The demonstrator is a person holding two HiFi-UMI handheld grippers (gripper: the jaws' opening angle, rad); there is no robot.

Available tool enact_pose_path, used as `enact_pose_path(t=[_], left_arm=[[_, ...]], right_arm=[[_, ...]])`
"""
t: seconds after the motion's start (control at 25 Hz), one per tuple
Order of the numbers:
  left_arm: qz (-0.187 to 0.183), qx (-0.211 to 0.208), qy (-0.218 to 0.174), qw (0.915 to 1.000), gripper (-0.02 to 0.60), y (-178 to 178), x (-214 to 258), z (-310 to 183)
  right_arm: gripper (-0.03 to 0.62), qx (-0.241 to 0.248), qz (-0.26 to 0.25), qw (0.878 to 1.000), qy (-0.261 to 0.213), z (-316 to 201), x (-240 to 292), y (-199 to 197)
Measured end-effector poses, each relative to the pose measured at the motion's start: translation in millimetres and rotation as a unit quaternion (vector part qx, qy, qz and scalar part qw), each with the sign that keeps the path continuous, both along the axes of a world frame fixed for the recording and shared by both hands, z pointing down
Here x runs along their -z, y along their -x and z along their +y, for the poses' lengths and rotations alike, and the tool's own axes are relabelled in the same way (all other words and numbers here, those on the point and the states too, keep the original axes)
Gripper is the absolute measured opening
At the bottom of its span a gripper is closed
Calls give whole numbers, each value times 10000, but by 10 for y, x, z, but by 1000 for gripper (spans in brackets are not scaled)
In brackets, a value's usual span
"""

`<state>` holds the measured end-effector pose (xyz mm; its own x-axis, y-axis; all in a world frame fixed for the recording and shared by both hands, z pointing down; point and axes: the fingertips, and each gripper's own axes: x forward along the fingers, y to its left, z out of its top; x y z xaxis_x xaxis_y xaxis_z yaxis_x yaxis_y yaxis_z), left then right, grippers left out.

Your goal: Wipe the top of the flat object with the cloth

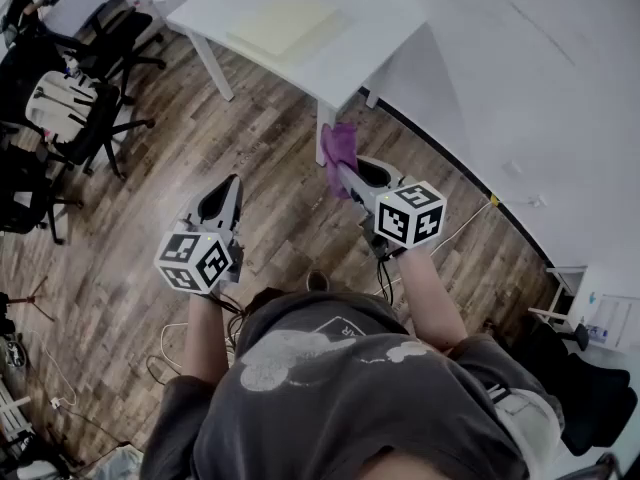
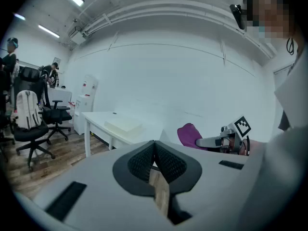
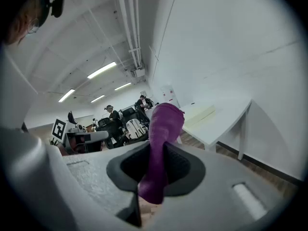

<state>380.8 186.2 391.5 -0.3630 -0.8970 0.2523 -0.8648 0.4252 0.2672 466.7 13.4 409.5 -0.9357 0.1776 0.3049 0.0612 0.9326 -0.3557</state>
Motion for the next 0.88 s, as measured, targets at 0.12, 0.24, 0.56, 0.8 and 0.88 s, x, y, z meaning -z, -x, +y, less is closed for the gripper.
enact_pose_path(t=[0.12, 0.24, 0.56, 0.8, 0.88], left_arm=[[38, 23, -20, 10000, 0, -17, -18, 69], [20, 78, -43, 10000, 0, -1, 5, 135], [-98, 249, -165, 9995, 0, -14, 92, 254], [-88, 417, -162, 9990, 0, -33, 30, 258], [-38, 417, -122, 9990, 0, -46, -13, 274]], right_arm=[[69, 40, 30, 10000, -53, 78, -5, -3], [69, 133, 57, 9998, -135, 163, 15, 10], [69, 415, 19, 9986, -313, 306, 86, 29], [69, 358, 38, 9990, -277, 228, 3, 40], [69, 194, 55, 9996, -199, 180, -32, 32]])
